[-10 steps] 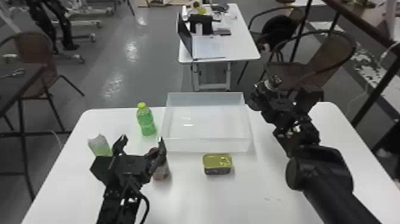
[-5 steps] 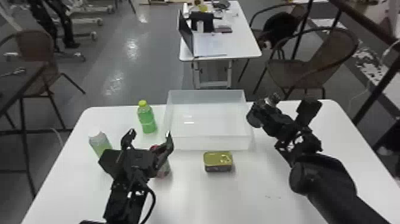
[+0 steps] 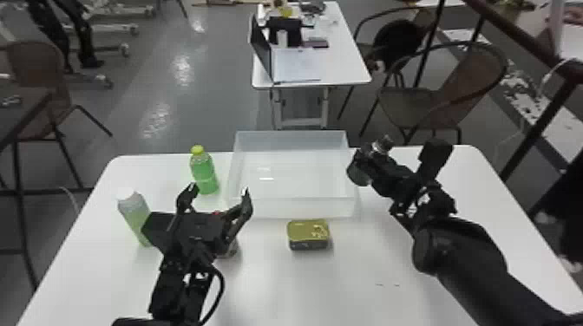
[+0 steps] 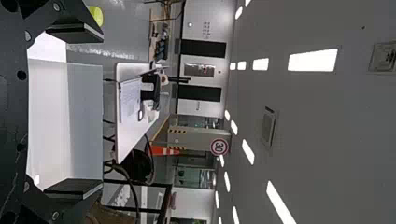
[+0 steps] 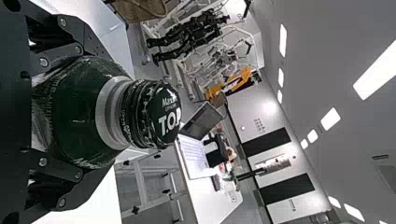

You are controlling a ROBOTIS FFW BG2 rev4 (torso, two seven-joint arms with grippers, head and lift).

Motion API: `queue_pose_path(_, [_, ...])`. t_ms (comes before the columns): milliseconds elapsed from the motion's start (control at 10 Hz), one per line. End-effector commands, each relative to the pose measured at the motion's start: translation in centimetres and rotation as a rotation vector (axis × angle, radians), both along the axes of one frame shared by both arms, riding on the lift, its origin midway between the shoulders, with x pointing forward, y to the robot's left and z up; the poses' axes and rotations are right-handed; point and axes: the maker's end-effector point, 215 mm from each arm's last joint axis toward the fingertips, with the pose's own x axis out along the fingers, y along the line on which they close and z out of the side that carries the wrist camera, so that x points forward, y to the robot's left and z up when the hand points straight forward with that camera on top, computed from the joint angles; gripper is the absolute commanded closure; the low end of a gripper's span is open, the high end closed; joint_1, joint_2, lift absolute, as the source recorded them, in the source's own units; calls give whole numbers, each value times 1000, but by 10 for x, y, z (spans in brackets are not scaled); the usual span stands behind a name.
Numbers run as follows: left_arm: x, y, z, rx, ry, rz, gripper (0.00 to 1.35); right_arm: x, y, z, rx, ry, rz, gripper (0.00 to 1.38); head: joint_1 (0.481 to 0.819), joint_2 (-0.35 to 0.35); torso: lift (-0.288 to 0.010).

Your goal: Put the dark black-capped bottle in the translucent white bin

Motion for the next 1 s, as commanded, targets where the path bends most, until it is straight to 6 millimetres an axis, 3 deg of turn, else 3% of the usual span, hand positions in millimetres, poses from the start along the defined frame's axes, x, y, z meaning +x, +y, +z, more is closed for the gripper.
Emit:
queue_pose_path(0, [2,-2,-1,-1,3,-2,197,1,21,8,4,-8,39,576,695,35,-17])
queue_pose_path(200, [7,-8,1,3,0,-16,197,-2,61,13,-17,-8,121,576,695,59,-17])
queue_pose_path(300, [7,-10,1,3,-1,-21,196,-4,71,13,-31,-6,146,545,695,75,-17])
queue_pose_path(400, [8,-10,1,3,-1,-22,197,-6,74,9,-38,0,154,444,695,82,-17])
queue_pose_path(600, [7,-8,1,-1,-1,-18,197,-8,72,3,-48,7,148,-1,695,93,-17])
queue_pose_path(800, [4,-4,-2,-3,2,-11,196,-5,75,19,-36,-37,146,7,695,95,-17])
queue_pose_path(900, [0,2,-4,-10,1,1,196,-5,85,41,-10,-92,165,19,695,97,-17])
